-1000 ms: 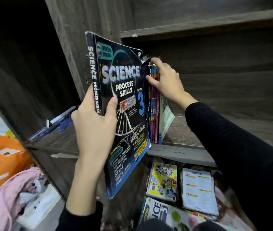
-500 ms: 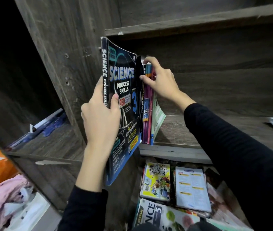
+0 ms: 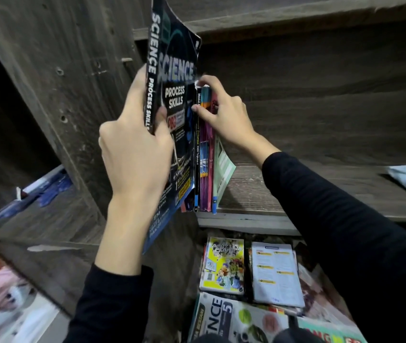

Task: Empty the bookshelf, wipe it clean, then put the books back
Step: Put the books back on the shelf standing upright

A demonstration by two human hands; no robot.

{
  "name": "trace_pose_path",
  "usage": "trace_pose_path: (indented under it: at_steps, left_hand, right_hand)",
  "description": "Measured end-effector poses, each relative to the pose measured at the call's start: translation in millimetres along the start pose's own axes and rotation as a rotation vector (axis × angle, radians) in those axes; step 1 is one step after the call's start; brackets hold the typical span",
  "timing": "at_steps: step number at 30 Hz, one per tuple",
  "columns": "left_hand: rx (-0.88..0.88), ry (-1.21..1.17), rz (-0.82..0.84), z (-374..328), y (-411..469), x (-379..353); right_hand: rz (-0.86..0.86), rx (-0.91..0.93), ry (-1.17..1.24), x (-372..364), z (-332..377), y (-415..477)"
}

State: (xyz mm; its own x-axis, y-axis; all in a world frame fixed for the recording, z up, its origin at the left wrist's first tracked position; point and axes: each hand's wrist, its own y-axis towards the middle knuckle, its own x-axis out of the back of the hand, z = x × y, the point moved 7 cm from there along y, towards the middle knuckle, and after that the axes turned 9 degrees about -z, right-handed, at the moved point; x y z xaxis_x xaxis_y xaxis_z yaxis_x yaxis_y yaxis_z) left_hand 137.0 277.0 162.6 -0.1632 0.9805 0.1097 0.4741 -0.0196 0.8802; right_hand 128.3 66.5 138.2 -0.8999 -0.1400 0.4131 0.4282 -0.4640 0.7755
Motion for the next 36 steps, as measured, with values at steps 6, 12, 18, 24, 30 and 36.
trace_pose_path:
  at_steps: [6,12,18,24,30,36]
  left_hand:
    - [-0.011,-0.043,-0.064,15,-32,-11]
    - [0.065,-0.083,-0.115,53,-61,-29]
    - [0.071,-0.051,-0.090,79,-66,-50]
    - [0.138,-0.122,-0.113,96,-55,-69]
    - [0.148,0.054,-0.159,106,-55,-101]
    - [0.170,-0.172,-0.097,114,-67,-107]
  right_hand:
    - [-0.015,-0.005,-0.012,1,0,-1]
    - [0.009,0.000,-0.014,1,5,1]
    - [0.052,0.054,-0.062,-22,23,5]
    - [-0.005,0.089,-0.104,-31,28,6]
    - [-0.032,0.103,-0.016,-29,21,-3]
    - [-0.022,-0.114,0.231,-30,-22,-30]
